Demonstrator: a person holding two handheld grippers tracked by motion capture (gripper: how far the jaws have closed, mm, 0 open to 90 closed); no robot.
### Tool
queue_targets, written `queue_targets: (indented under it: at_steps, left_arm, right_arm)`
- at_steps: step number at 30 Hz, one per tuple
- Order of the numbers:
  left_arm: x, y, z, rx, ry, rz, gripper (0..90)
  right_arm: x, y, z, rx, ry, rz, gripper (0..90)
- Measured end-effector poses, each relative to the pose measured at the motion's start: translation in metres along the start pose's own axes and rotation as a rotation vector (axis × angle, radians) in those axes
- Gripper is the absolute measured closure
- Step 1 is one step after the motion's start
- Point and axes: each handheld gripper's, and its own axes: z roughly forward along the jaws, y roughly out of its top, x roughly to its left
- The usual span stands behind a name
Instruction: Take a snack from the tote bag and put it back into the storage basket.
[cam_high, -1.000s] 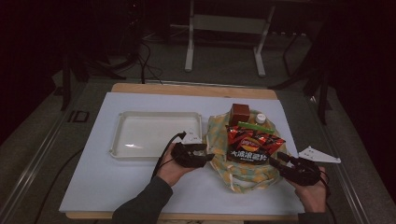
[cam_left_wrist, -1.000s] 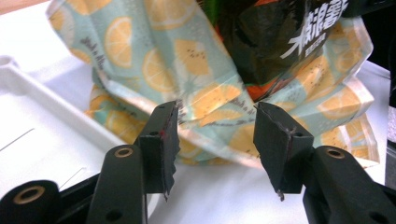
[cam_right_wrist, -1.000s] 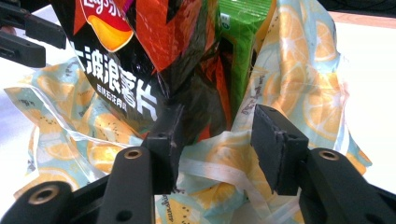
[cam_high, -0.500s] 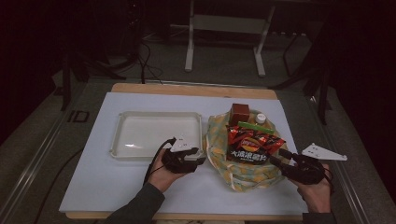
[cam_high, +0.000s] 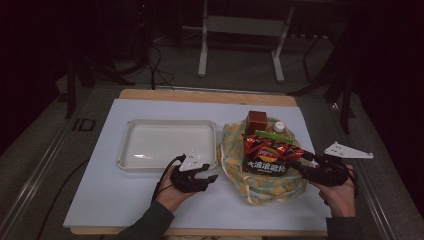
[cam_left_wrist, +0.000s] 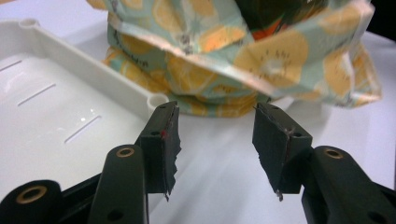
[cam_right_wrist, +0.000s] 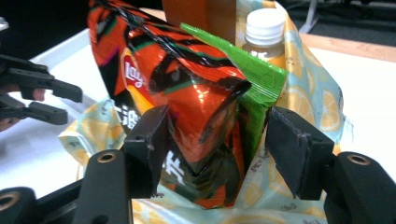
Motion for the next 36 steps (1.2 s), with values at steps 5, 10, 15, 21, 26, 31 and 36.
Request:
queue_targets:
  at_steps: [5,10,15,21,26,31,36]
  left_arm:
    - [-0.001,-0.009,-0.003,0.021,0.006,0.014,48.8]
    - [-0.001,-0.018,-0.011,0.015,0.019,0.006,47.3]
    - [0.002,-0.029,-0.013,-0.044,-0.01,-0.001,45.1]
    - [-0.001,-0.031,-0.006,-0.03,-0.001,0.031,45.1]
    - [0.001,-0.032,-0.005,-0.027,0.008,0.014,45.3]
    - [0.004,-0.032,-0.006,-0.026,0.014,0.0,45.3]
    - [0.007,-0.032,-0.009,-0.017,0.005,-0.004,46.1]
  right_arm:
    - [-0.004,0.003,0.009,0.018,0.025,-0.002,39.3]
    - [-0.004,0.008,0.021,0.045,0.034,-0.02,41.6]
    - [-0.005,0.009,0.028,0.052,0.049,-0.032,53.9]
    - [-0.003,0.009,0.029,0.033,0.071,-0.04,67.7]
    - [-0.002,0.01,0.027,0.023,0.076,-0.042,78.6]
    - [0.0,0.011,0.026,0.012,0.084,-0.044,85.6]
    - [0.004,0.014,0.026,0.003,0.078,-0.048,88.9]
